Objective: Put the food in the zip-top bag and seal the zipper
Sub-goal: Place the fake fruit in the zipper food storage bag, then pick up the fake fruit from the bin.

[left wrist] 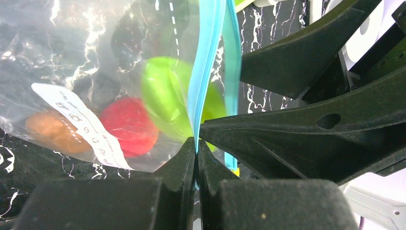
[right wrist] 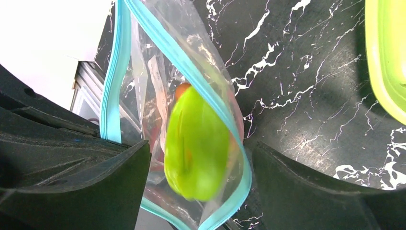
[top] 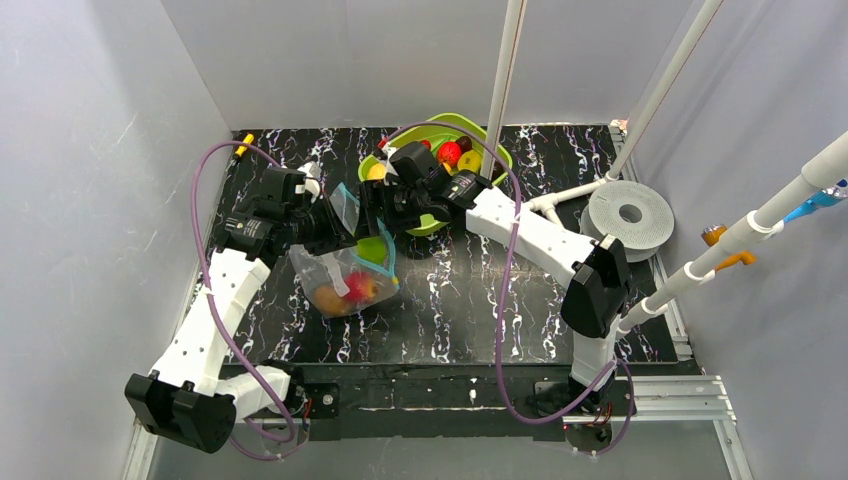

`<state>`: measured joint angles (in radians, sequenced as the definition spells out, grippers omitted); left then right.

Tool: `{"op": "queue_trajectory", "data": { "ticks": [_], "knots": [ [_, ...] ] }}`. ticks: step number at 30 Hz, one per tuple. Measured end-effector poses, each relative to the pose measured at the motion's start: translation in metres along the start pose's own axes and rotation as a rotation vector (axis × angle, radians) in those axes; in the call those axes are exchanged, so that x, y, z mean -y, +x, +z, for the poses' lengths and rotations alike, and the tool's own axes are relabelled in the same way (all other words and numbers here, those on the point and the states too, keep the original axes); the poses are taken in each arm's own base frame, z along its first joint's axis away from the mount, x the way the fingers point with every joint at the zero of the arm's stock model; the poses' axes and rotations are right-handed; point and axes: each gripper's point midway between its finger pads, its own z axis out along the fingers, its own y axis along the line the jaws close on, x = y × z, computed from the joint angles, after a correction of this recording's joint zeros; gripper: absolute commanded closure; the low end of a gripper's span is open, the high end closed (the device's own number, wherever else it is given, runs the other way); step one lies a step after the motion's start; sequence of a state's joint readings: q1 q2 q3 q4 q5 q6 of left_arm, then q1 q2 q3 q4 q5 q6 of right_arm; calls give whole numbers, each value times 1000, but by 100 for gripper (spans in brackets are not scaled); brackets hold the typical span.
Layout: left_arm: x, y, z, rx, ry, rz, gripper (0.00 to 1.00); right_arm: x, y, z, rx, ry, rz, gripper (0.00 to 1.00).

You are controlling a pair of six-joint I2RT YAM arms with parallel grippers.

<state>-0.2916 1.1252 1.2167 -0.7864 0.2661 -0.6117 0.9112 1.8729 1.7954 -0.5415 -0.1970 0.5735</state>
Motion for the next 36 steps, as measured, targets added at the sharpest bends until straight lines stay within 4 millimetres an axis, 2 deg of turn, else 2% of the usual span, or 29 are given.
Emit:
{"op": "queue_trajectory", "data": {
  "ticks": [3,10,19,26,30,36],
  "knots": [
    [0,1,-1,0,-1,0,100,2,0,0,1,6,-11,8],
    [-2,0,-1,3,-9,1,100,4,4,-6,-4,8,-33,7],
    [-5,-2,-1,17,-29,3,100,-12,-8,-32,50,-30,-96,7],
    [-23,-8,-2,64,-121,11,100,-21,-16,-51,91,-51,-168,10],
    [-38,-15,-15,127,-204,38,100,-28,-23,-66,128,-63,-211,8],
    [-47,-35,-43,231,-297,110,100,-37,-43,-91,225,-55,-272,7]
  ]
}}
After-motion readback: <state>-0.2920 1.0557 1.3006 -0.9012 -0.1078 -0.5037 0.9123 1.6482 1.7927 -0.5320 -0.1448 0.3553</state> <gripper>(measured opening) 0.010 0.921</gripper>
